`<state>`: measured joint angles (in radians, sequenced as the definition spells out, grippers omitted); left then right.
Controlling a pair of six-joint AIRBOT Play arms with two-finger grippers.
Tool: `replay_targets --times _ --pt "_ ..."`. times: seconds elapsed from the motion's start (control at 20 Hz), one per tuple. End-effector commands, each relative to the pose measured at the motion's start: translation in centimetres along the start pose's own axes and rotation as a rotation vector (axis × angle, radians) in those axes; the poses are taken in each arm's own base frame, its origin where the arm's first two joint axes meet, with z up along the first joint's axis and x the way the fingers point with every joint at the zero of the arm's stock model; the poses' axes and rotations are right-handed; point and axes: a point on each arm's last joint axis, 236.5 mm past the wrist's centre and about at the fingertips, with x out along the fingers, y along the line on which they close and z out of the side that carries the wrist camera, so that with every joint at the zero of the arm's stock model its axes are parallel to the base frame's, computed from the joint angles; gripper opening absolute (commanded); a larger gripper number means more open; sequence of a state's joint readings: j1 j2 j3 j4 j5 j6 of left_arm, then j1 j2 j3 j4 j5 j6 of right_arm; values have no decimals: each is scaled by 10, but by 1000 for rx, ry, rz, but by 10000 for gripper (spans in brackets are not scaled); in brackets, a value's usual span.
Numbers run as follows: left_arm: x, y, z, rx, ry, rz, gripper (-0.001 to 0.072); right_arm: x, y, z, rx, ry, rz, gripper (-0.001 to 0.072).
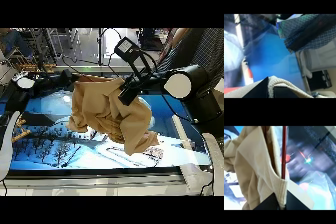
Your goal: Fold the clothes and pants, and hang the long-sleeved shirts on hangers.
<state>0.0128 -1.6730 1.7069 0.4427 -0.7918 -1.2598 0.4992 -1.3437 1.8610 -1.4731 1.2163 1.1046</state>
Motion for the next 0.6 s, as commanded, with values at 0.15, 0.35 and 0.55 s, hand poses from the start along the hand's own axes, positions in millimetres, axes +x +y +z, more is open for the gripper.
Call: replay_targets --times 0.15,0.35,0.55 --pt "-29 8 15 -2 18 -72 13 6 -2 -50 -90 193 -1 20" --pt "-44 23 28 17 3 -56 13 16 -11 -86 -137 321 -37 19" --pt "-49 29 33 65 -9 -46 13 19 -31 -114 -199 426 -111 19"
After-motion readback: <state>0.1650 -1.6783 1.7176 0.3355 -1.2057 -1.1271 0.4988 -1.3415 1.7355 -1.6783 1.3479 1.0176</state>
